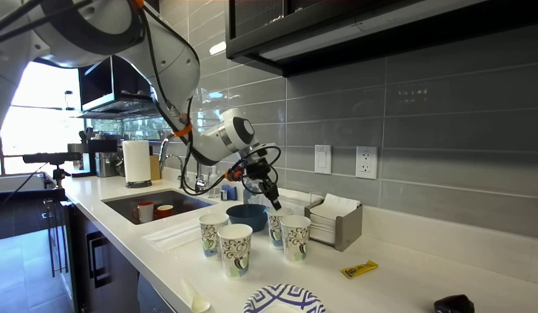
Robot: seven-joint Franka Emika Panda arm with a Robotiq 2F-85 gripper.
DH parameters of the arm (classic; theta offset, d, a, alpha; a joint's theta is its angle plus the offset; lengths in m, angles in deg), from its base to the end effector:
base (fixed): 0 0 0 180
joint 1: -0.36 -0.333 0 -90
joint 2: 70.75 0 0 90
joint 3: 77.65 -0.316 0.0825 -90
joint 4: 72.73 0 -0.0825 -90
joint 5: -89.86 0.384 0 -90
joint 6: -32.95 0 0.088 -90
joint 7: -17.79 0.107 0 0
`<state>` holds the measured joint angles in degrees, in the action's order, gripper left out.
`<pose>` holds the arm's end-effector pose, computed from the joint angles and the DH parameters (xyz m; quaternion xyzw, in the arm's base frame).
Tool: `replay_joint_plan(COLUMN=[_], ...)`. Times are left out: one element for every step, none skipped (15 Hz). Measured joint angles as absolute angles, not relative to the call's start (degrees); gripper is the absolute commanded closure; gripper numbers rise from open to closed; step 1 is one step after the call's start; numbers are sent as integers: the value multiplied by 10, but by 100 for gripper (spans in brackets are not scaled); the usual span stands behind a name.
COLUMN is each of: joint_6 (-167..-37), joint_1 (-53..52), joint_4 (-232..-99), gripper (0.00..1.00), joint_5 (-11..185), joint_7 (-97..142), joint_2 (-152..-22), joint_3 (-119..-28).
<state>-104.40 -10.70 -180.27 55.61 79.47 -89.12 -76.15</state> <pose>0.6371 0.1040 0.3623 0.9397 -0.2406 0.2074 0.1269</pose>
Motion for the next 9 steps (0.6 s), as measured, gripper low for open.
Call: replay_joint_plan(joint_6=[-1044, -1044, -1044, -1044, -1044, -1044, -1042, -1039, -1034], joint_1=[-107, -107, -107, -107, -107, -107, -107, -107, -107], joint_4=[-1803, -1803, -1803, -1803, -1804, -1805, -1807, -1808, -1809], gripper=[51, 45, 36, 30, 24, 16, 10, 2, 1], joint_5=[556, 556, 556, 556, 556, 556, 556, 556, 555], joint_7=[795, 795, 795, 795, 795, 795, 795, 795, 795], joint_2=[-891, -891, -891, -891, -890, -887, -882, -876, -868], joint_3=[-762, -762, -762, -762, -761, -761, -761, -760, -760])
